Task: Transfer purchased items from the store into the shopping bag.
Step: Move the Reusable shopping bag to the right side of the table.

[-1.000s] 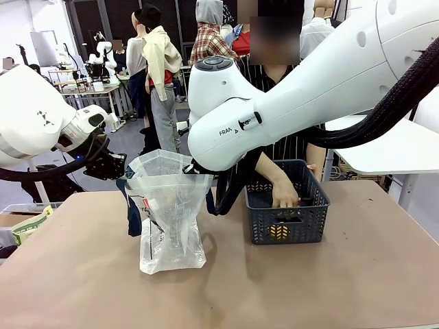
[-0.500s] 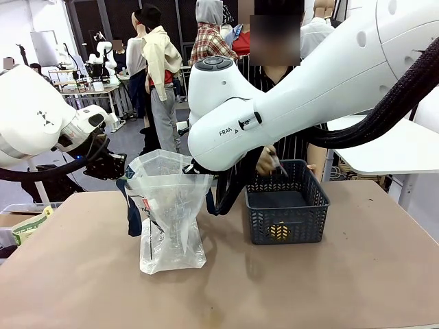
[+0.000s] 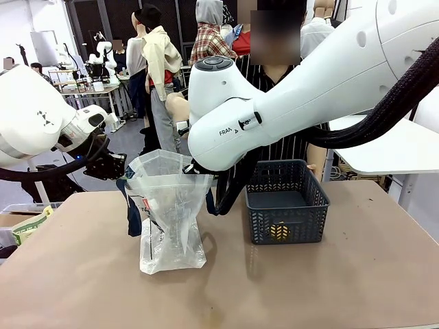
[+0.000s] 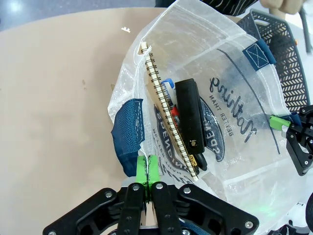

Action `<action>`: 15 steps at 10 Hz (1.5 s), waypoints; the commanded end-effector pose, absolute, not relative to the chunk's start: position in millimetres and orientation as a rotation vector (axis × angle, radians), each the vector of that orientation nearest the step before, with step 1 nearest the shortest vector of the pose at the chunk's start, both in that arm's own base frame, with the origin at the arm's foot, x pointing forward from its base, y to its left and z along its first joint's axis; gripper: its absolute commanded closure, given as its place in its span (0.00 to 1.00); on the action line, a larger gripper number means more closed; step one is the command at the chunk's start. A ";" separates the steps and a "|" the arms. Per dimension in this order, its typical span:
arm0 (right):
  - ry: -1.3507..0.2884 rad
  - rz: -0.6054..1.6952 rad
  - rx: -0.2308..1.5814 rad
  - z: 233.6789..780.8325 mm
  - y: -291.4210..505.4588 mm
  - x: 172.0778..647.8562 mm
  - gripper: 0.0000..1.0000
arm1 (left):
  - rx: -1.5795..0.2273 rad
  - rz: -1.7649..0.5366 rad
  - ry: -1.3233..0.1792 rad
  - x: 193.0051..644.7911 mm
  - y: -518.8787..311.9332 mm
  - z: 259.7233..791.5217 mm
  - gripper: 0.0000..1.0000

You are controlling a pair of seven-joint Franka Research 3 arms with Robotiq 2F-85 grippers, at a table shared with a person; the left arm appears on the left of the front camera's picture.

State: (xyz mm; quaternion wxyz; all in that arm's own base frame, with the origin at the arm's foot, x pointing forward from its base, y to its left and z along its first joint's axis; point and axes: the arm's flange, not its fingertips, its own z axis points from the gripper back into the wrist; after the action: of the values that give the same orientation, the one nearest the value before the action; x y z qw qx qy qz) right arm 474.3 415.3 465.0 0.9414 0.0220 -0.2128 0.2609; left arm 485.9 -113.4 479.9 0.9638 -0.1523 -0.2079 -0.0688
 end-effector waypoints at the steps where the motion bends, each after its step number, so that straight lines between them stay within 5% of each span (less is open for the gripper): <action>1: -0.430 0.527 0.044 463.3 414.9 474.0 1.00 | -0.308 -0.137 -0.427 485.5 -112.5 481.3 1.00; 15: -0.430 0.527 0.044 463.3 414.9 474.0 1.00 | -0.308 -0.137 -0.427 485.5 -112.5 481.3 1.00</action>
State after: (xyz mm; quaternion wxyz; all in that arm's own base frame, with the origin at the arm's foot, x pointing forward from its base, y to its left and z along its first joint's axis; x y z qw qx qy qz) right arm 474.5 415.2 464.9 0.9414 0.0219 -0.2128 0.2608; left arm 485.9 -113.4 480.0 0.9638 -0.1523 -0.2080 -0.0687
